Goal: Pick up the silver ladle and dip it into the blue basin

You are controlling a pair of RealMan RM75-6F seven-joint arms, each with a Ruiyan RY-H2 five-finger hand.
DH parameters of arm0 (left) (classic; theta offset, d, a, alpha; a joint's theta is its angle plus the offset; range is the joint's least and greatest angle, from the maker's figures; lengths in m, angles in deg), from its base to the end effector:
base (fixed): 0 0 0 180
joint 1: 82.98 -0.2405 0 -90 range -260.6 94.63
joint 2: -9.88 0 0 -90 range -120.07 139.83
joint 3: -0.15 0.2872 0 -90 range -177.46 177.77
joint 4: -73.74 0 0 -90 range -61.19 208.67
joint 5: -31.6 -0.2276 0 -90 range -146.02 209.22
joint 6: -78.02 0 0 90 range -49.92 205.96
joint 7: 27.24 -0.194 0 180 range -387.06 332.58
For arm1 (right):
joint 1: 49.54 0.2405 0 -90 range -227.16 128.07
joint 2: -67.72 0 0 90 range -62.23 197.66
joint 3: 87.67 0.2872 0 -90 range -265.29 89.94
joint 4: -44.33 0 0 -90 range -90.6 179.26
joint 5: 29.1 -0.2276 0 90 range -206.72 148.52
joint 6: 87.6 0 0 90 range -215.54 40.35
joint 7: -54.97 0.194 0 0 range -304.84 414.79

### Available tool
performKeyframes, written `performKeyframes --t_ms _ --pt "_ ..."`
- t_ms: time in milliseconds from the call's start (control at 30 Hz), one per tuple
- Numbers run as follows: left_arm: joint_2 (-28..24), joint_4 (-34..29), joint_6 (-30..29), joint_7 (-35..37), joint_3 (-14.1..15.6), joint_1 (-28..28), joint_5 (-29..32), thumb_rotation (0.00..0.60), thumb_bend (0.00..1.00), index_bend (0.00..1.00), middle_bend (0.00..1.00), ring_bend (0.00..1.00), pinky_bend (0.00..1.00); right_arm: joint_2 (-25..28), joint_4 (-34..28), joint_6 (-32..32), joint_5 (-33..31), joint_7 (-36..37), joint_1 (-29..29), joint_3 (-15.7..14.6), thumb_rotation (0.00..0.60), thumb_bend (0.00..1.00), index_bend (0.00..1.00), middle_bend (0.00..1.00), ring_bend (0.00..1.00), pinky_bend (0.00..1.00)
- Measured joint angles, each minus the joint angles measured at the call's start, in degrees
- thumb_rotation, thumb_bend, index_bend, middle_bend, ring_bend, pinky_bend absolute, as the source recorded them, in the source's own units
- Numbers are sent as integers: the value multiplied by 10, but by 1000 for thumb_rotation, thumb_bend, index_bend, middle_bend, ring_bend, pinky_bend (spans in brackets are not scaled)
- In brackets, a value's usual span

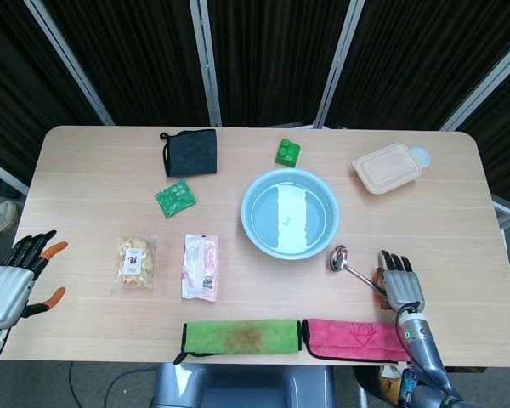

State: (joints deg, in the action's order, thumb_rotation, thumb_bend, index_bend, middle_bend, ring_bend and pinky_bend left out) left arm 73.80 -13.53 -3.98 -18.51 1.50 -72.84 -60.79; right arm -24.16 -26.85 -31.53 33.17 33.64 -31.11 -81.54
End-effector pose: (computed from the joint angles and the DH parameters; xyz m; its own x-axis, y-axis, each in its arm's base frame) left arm -0.3370 0.2491 0.1358 0.3663 0.1041 0.9247 0.9209 -0.1827 -0.3442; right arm -0.3790 -0.3087 -0.0515 0.4584 -0.4275 0.7792 -0.8491 0.0485 0.5261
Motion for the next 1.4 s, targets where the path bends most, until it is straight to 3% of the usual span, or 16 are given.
performKeyframes --t_ms 300,733,1400 --pt "0 3 0 4 2 1 -6 600 304 141 0 0 0 -14 18 -1 -4 8 5 -1 600 303 541 0 0 0" --pt "0 3 4 2 2 3 -4 600 303 141 0 0 0 -27 42 4 10 25 9 -5 600 329 589 0 0 0" --pt "-2 3 -10 6 6 -1 -16 600 304 140 0 0 0 25 -38 61 19 -11 -7 -11 600 390 648 0 0 0"
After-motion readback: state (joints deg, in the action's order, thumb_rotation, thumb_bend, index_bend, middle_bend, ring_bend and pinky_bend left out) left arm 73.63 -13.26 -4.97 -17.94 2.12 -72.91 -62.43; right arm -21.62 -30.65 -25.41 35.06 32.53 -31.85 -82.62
